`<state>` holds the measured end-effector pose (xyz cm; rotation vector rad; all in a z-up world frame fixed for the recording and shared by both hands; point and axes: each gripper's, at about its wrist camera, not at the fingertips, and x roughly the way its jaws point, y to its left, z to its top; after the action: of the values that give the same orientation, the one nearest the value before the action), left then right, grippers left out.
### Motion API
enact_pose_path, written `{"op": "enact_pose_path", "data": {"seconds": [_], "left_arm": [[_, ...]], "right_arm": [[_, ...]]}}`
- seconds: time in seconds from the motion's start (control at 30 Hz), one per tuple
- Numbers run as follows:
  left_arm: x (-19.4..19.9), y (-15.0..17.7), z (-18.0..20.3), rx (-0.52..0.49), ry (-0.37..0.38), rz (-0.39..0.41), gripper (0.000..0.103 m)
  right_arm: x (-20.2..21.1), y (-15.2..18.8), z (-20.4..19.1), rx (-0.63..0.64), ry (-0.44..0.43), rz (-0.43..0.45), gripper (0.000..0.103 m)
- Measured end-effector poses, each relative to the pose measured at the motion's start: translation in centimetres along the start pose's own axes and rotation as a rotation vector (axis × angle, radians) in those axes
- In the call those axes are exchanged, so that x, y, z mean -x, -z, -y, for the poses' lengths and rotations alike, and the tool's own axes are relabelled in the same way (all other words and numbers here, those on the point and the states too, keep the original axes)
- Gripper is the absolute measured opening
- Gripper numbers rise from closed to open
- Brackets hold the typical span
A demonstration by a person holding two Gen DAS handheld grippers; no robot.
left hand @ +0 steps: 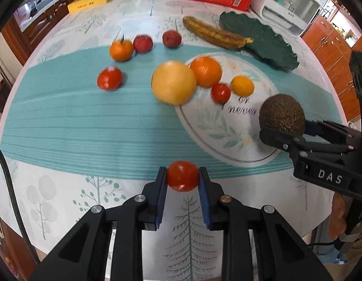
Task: Organize fruits
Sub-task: 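Carry both fruits to the green leaf plate and open the left tool on it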
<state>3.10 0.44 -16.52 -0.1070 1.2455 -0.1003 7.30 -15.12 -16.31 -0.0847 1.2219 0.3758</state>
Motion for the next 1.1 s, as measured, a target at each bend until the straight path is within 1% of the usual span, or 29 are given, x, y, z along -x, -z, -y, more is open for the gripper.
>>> {"op": "enact_pose_path", "data": {"seconds": [0.13,0.2,0.33,0.5,0.7,0.8,0.93,1.03,1.1], "left_arm": [[1.7,-1.8,0.8,-0.021,0.009,0.030,0.024],[2.8,-3.1,1.4,-0.027,0.031,0.046,0.024],[4.9,-5.8,3.0,-0.071,0.047,0.097,0.024],[7.4,-10.0,5.5,-0.151,0.053,0.172,0.024],[9.1,-15.5,8.8,-0.239,0.072,0.227,0.024],[9.1,-18.2,10.3,-0.275,0.065,0.249,0.024],[7.4,-21.7,11.7,-0.288,0.073,0.243,0.024],[5.0,-24.0,12.6,-0.300,0.085,0.216,0.024],[2.7,-25.5,13.0,-0.305,0.098,0.186,0.024]], "right_arm": [[2.3,-0.1,0.9,-0.028,-0.004,0.047,0.062],[3.6,-0.3,1.4,-0.045,-0.005,0.075,0.062],[6.1,-0.9,2.9,-0.077,0.000,0.127,0.062],[9.1,-2.5,5.1,-0.112,0.028,0.195,0.062],[11.2,-5.8,8.1,-0.151,0.080,0.254,0.062],[11.9,-7.8,9.6,-0.165,0.128,0.294,0.062],[11.7,-10.7,12.1,-0.213,0.167,0.318,0.062],[10.3,-12.4,13.7,-0.248,0.202,0.312,0.062],[8.7,-13.3,14.8,-0.271,0.211,0.294,0.062]]}}
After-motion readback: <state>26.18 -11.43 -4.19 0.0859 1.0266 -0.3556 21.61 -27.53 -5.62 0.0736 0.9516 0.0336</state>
